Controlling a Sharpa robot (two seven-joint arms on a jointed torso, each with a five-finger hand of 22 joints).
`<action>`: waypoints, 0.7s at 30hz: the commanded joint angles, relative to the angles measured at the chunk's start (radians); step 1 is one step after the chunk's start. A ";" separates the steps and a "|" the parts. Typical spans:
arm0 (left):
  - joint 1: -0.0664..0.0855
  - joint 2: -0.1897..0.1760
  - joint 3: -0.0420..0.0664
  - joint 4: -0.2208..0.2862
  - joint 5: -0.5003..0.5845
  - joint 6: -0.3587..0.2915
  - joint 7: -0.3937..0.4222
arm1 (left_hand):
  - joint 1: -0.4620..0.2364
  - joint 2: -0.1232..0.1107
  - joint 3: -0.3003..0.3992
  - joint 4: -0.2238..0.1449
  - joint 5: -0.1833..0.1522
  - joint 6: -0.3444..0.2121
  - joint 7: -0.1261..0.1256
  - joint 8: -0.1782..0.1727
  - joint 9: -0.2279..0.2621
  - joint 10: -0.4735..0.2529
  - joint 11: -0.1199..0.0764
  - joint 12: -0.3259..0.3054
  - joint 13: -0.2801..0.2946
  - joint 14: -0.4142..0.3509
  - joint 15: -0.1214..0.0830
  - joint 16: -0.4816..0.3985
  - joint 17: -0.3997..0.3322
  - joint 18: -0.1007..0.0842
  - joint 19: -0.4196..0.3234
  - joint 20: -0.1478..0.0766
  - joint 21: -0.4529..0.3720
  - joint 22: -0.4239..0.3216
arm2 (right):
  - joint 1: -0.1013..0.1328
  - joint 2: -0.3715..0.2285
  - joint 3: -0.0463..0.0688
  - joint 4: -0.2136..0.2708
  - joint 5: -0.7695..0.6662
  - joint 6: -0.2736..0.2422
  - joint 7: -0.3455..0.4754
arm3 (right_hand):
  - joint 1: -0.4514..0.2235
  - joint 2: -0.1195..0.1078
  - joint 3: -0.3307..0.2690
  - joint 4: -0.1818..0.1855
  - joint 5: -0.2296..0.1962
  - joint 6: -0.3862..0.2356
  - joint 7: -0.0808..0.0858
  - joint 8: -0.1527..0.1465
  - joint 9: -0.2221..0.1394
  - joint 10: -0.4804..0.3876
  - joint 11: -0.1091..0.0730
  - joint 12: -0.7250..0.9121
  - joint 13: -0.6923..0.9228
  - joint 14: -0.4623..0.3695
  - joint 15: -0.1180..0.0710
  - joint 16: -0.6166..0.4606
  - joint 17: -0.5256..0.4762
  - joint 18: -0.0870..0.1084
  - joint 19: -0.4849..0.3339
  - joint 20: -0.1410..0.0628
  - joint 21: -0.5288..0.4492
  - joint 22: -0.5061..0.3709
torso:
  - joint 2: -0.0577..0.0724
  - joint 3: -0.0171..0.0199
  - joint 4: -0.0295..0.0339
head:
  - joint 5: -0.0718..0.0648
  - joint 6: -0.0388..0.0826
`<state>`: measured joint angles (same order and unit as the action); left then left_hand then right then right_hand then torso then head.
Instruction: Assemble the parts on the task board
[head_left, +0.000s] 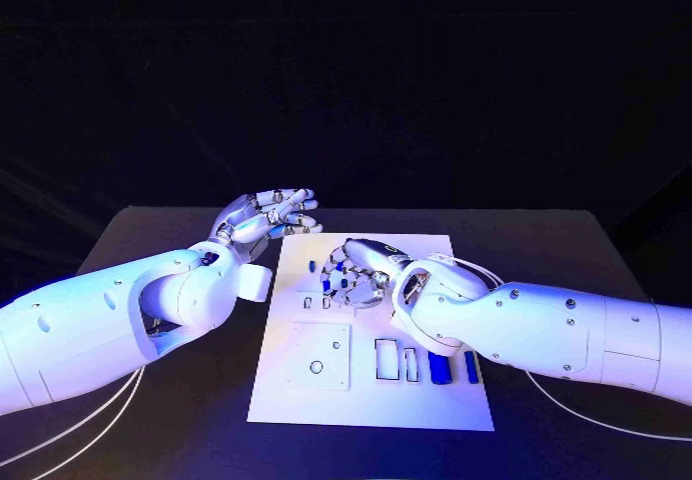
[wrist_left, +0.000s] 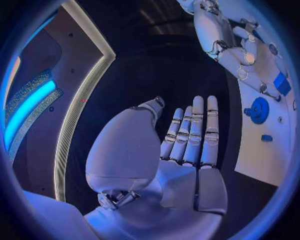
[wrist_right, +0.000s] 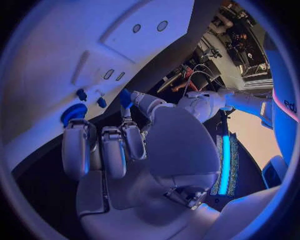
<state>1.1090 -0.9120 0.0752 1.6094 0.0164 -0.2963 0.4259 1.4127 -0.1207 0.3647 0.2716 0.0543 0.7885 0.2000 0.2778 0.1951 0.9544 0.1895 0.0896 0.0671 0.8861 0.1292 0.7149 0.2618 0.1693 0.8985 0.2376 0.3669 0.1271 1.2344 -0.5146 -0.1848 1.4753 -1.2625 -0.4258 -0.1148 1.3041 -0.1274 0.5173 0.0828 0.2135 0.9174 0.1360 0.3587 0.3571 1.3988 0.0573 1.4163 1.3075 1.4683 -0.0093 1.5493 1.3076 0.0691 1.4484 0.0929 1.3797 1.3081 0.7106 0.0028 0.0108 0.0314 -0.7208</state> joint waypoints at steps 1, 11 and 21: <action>0.001 0.002 0.001 0.005 -0.004 0.013 0.009 | 0.008 0.001 0.006 0.002 -0.002 -0.008 0.049 -0.001 0.002 0.002 0.003 -0.005 0.001 -0.003 0.003 -0.006 0.002 0.013 -0.007 0.002 -0.004 -0.001 | -0.007 0.010 -0.003 -0.008 -0.073 0.027 -0.066 | -0.002 0.006 0.007 0.001 0.003 -0.001 -0.001 0.003 0.008 0.001 -0.004 0.001 0.041 0.090 -0.007 0.004 0.210 -0.016 -0.001 -0.002 -0.001 0.093 | 0.000 0.0012 -0.0007 | 0.004 -0.003; 0.001 0.001 0.001 0.008 -0.004 0.014 0.009 | 0.008 0.001 0.006 0.002 -0.002 -0.008 0.049 -0.001 0.002 0.002 0.003 -0.005 0.001 -0.003 0.003 -0.006 0.002 0.013 -0.007 0.002 -0.004 -0.001 | -0.025 0.019 -0.008 -0.014 -0.105 0.027 -0.107 | -0.003 0.004 0.006 0.002 0.003 -0.002 -0.001 0.003 0.009 0.001 -0.004 0.001 0.041 0.090 -0.007 0.004 0.208 -0.016 -0.002 -0.002 -0.002 0.093 | -0.001 0.0018 -0.0003 | 0.002 -0.011; 0.001 0.003 0.001 0.005 -0.004 0.015 0.009 | 0.008 0.001 0.006 0.002 -0.002 -0.008 0.050 -0.002 0.002 0.002 0.003 -0.006 0.001 -0.003 0.003 -0.006 0.002 0.013 -0.007 0.002 -0.004 -0.001 | -0.038 0.025 -0.009 -0.021 -0.108 0.039 -0.119 | -0.003 0.001 0.006 0.000 0.002 -0.002 -0.001 0.004 0.009 0.001 -0.004 0.000 0.041 0.090 -0.007 0.003 0.208 -0.016 -0.002 -0.002 -0.003 0.092 | -0.002 0.0008 0.0005 | -0.002 -0.012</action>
<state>1.1091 -0.9115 0.0752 1.6131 0.0164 -0.2960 0.4254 1.4127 -0.1207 0.3646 0.2716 0.0543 0.7884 0.2000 0.2778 0.1960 0.9544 0.1894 0.0897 0.0671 0.8862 0.1291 0.7150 0.2626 0.1693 0.8985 0.2376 0.3669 0.1273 1.1980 -0.4910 -0.1932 1.4557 -1.3500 -0.4083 -0.2191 1.3041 -0.1277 0.5203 0.0857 0.2128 0.9104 0.1361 0.3557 0.3572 1.3988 0.0573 1.4163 1.3073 1.4683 -0.0093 1.5493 1.3074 0.0691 1.4484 0.0930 1.3797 1.3079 0.7094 0.0043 0.0112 0.0317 -0.7338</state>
